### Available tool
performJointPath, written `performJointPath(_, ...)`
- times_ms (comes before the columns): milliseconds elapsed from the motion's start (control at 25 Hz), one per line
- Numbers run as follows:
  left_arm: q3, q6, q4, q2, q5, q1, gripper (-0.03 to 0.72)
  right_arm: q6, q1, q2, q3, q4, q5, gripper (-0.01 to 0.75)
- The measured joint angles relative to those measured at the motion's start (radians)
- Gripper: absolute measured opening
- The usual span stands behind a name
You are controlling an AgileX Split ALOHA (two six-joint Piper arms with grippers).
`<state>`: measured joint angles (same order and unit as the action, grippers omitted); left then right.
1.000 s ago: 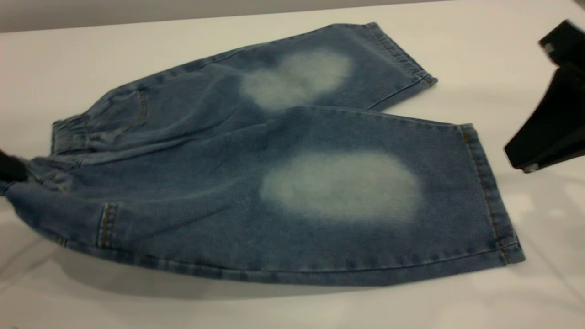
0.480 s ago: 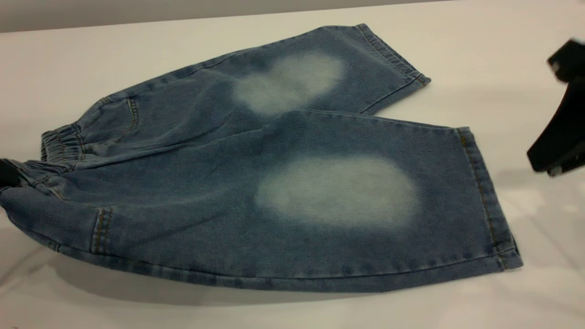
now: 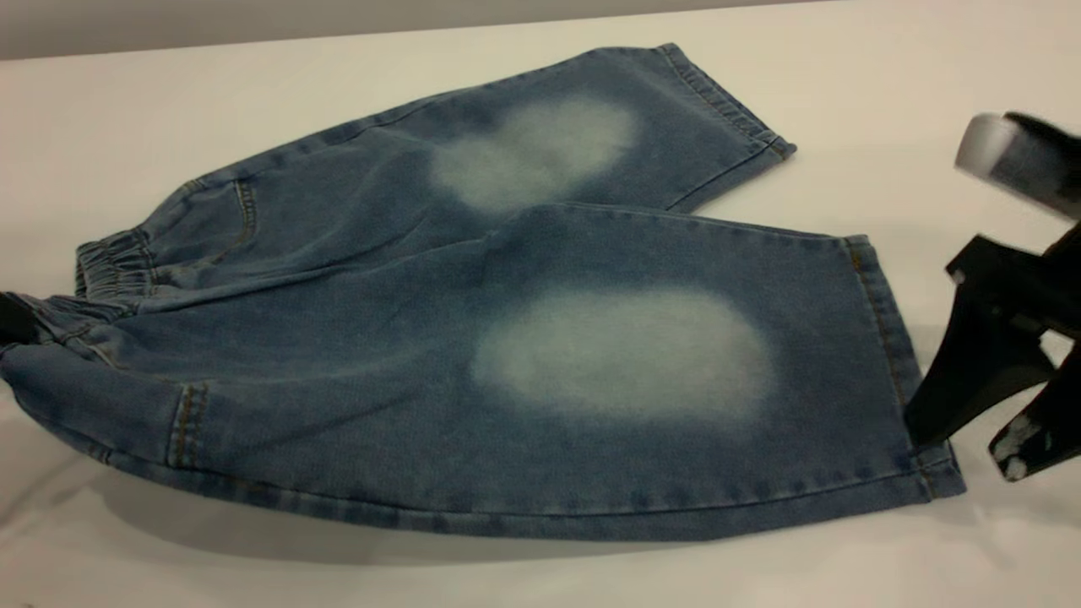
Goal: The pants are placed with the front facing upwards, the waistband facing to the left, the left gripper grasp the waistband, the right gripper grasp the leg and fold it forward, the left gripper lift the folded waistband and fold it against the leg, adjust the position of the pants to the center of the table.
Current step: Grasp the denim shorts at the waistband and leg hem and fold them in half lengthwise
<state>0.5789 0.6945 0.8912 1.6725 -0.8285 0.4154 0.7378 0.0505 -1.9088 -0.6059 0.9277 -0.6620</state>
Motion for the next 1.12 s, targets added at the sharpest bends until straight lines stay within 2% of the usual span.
performJointPath(280,0.0,0.0,0.002,0.0,0.002,0.0,0.117,0.042,0.0,-0.087,0.0,0.043,0.083,0.418)
performJointPath(560,0.0,0.0,0.006,0.001,0.002,0.0,0.117,0.097,0.0,-0.095,0.0,0.114,0.094,0.416)
performJointPath(1120,0.0,0.005,0.023,0.001,-0.005,0.0,0.117,0.285,0.0,-0.168,-0.041,0.276,0.008,0.414)
